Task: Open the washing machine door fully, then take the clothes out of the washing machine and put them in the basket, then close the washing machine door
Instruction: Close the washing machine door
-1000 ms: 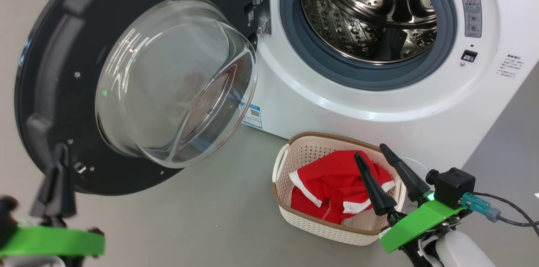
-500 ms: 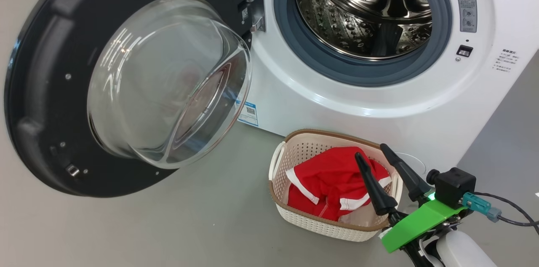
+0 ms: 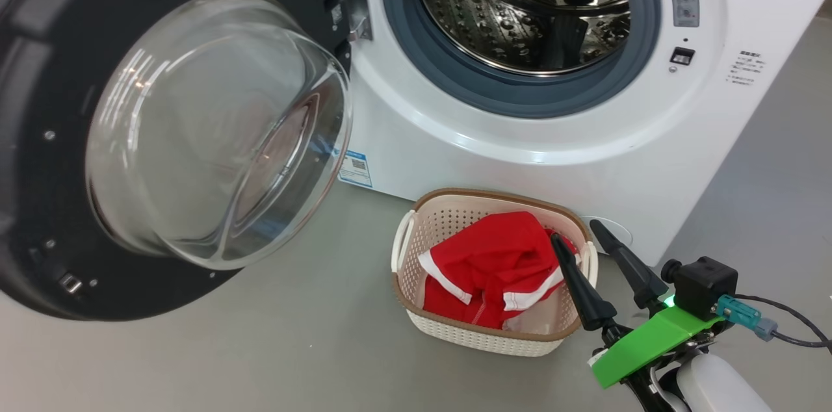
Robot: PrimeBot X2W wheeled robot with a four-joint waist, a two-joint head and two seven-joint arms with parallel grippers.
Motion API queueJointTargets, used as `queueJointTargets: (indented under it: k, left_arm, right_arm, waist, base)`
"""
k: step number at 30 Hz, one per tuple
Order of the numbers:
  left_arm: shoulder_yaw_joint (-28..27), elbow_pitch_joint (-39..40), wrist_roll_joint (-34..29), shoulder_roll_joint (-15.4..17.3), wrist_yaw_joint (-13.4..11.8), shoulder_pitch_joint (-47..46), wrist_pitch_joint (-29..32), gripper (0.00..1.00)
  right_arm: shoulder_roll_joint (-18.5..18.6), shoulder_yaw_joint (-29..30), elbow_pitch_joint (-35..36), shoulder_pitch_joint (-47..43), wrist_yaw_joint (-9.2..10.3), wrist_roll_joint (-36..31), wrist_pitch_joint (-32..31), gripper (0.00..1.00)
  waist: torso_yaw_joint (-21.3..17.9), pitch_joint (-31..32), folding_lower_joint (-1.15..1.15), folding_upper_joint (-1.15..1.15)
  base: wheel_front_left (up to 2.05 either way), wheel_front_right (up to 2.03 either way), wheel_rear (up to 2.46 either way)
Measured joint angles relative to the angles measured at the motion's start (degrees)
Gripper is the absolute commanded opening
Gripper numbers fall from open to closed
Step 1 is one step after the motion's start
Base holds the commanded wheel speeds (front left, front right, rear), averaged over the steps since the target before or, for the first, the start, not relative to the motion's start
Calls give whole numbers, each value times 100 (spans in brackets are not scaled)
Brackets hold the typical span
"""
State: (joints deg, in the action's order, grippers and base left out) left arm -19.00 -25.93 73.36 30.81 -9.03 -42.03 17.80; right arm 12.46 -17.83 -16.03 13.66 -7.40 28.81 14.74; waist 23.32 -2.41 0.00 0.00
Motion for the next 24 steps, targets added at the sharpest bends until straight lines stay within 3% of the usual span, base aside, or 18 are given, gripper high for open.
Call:
queueJointTargets:
  k: [12,24]
  left_arm:
    - [29,-1561,277,168,-89,-432,792,0]
    - [446,-1847,411,114,-20,-527,1726,0]
  right_arm:
    - [23,2,-9,59,0,0,0,100]
    - [23,20,-9,66,0,-1,0,100]
  waist:
    - [-344,-109,0,0]
    - [-491,-183,0,0]
  base:
    - [0,0,0]
    - [0,0,0]
